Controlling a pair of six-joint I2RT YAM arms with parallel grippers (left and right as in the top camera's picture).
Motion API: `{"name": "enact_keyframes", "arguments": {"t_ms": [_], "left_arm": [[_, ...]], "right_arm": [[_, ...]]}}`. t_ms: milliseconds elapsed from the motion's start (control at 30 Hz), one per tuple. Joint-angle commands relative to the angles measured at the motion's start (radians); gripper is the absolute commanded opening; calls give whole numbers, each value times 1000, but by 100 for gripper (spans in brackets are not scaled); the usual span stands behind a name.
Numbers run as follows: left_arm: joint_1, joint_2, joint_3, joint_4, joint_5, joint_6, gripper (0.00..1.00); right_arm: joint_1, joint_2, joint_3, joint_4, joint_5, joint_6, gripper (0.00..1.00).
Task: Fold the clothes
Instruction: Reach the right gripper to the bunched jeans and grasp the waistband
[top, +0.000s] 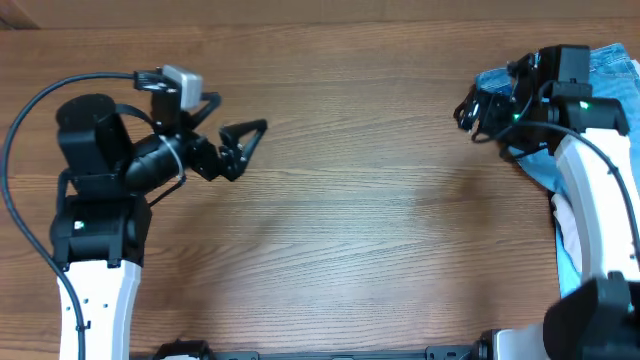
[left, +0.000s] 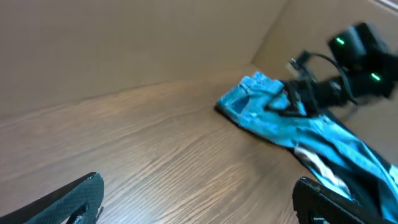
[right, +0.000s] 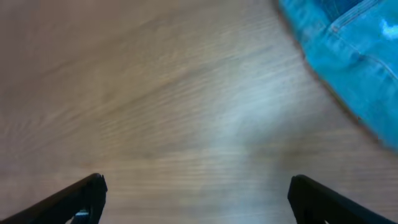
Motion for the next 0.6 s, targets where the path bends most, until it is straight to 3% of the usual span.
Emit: {"name": "enact_keyframes", "arguments": {"t_ms": [0, 167, 267, 567], "left_arm": [[-92, 2, 26, -2, -125, 80, 100], [-125, 10, 26, 34, -134, 80, 100], [-125, 47, 26, 24, -148, 64, 100], [-126, 191, 26, 3, -95, 10, 100]], "right_arm": [[-87, 50, 111, 31, -9, 100, 93], [-179, 140, 241, 85, -5, 134, 88], [-199, 190, 260, 229, 3, 40, 88], [-200, 401, 260, 467, 255, 5, 92]]}}
